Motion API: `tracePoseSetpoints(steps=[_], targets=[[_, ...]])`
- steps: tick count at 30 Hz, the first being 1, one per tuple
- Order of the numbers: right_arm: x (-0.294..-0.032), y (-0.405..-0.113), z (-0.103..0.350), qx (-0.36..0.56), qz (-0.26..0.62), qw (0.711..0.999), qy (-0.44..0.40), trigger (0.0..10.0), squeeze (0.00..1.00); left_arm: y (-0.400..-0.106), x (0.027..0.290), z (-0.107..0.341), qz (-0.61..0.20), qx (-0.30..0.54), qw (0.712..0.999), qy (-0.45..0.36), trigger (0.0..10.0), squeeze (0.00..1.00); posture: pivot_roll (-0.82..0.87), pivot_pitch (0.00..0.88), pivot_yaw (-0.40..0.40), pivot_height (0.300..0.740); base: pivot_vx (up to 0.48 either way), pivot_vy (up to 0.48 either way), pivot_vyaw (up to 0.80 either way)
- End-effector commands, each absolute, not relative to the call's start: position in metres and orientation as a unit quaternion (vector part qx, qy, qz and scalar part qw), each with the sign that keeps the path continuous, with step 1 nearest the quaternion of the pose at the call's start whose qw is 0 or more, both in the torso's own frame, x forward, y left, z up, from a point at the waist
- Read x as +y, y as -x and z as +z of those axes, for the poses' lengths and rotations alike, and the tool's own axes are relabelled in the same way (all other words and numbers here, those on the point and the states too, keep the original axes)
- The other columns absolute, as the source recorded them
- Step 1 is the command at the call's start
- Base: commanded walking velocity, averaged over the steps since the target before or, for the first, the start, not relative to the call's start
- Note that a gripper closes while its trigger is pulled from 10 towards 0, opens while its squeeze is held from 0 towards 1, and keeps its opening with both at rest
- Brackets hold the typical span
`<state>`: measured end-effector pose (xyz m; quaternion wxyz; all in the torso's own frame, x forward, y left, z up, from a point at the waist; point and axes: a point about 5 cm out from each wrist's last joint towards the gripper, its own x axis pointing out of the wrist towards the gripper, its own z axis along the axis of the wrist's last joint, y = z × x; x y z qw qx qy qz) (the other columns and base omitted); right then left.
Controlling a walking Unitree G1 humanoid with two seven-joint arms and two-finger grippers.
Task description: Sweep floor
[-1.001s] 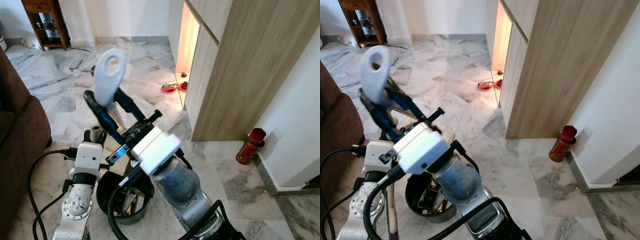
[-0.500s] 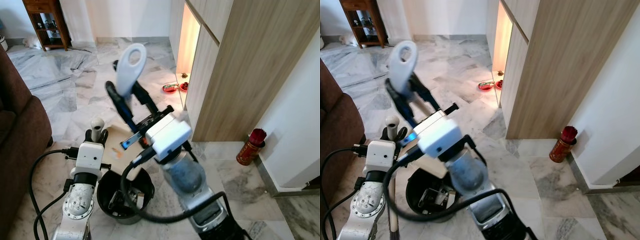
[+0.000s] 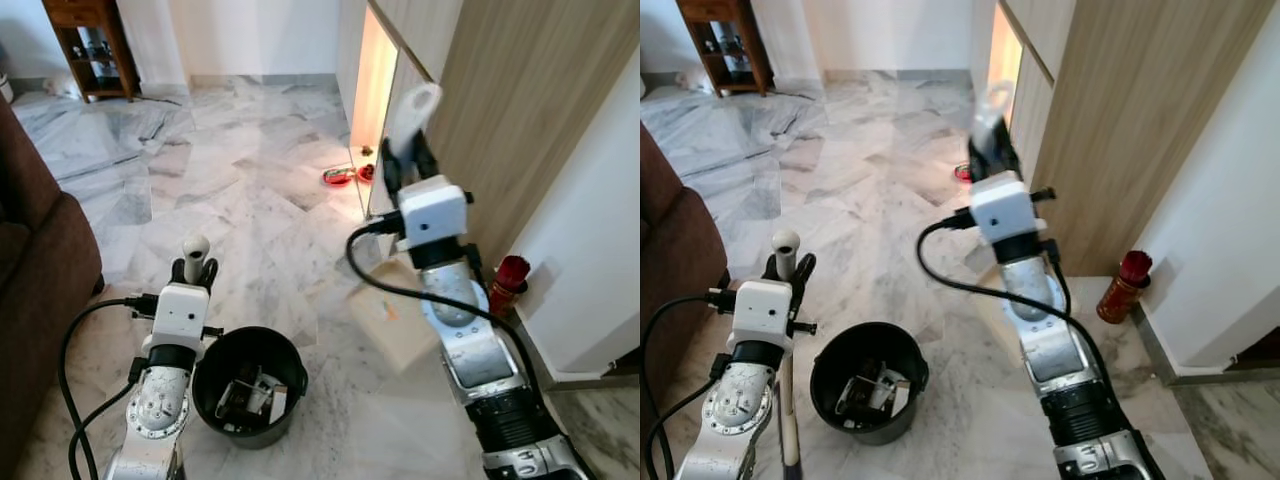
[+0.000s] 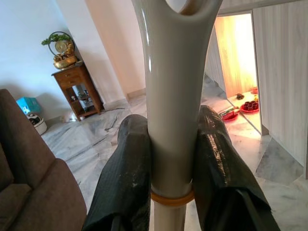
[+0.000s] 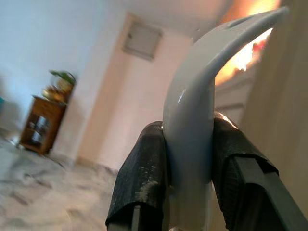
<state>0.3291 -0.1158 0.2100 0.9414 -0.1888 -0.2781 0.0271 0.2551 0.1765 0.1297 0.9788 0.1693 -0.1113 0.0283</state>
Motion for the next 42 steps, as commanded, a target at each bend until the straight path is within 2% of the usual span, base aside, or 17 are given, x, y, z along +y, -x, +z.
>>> tracePoseSetpoints(steps=[1, 3, 4, 7, 16, 22, 30, 42], targets=[[-0.122, -0.332, 0.219, -0.293, 0.005, 0.938, 0.185, 10.0, 0.00, -0.255, 0.177, 0.136, 0.022, -0.131, 0.976, -0.172, 10.0, 0.00, 0.01, 0.039, -0.009, 0.740, 0.000, 0.000, 0.00], [-0.136, -0.336, 0.204, -0.256, -0.026, 0.950, 0.176, 10.0, 0.00, -0.254, 0.179, 0.136, 0.030, -0.131, 0.976, -0.170, 10.0, 0.00, 0.00, 0.039, -0.010, 0.740, 0.000, 0.000, 0.00], [-0.153, -0.338, 0.192, -0.228, -0.059, 0.957, 0.172, 10.0, 0.00, -0.250, 0.185, 0.137, 0.047, -0.128, 0.977, -0.161, 10.0, 0.00, 0.01, 0.042, -0.008, 0.740, 0.000, 0.000, 0.00], [-0.166, -0.339, 0.185, -0.209, -0.082, 0.960, 0.168, 10.0, 0.00, -0.246, 0.189, 0.136, 0.054, -0.124, 0.979, -0.155, 10.0, 0.00, 0.01, 0.046, -0.007, 0.740, 0.000, 0.000, 0.00], [-0.187, -0.340, 0.162, -0.166, -0.108, 0.965, 0.171, 10.0, 0.00, -0.238, 0.191, 0.131, 0.053, -0.111, 0.983, -0.139, 10.0, 0.00, 0.01, 0.036, -0.009, 0.740, 0.000, 0.000, 0.00], [-0.208, -0.339, 0.142, -0.124, -0.157, 0.975, 0.102, 10.0, 0.00, -0.233, 0.191, 0.128, 0.055, -0.106, 0.986, -0.118, 10.0, 0.00, 0.01, 0.007, -0.005, 0.740, 0.000, 0.000, 0.00], [-0.208, -0.336, 0.127, -0.096, -0.140, 0.985, 0.032, 10.0, 0.00, -0.238, 0.189, 0.125, 0.048, -0.105, 0.986, -0.118, 10.0, 0.00, 0.00, 0.000, -0.005, 0.740, 0.000, 0.000, 0.00], [-0.206, -0.336, 0.126, -0.103, -0.132, 0.985, 0.031, 10.0, 0.00, -0.239, 0.187, 0.130, 0.046, -0.115, 0.985, -0.120, 10.0, 0.00, 0.02, 0.000, -0.013, 0.740, 0.000, 0.000, 0.00]])
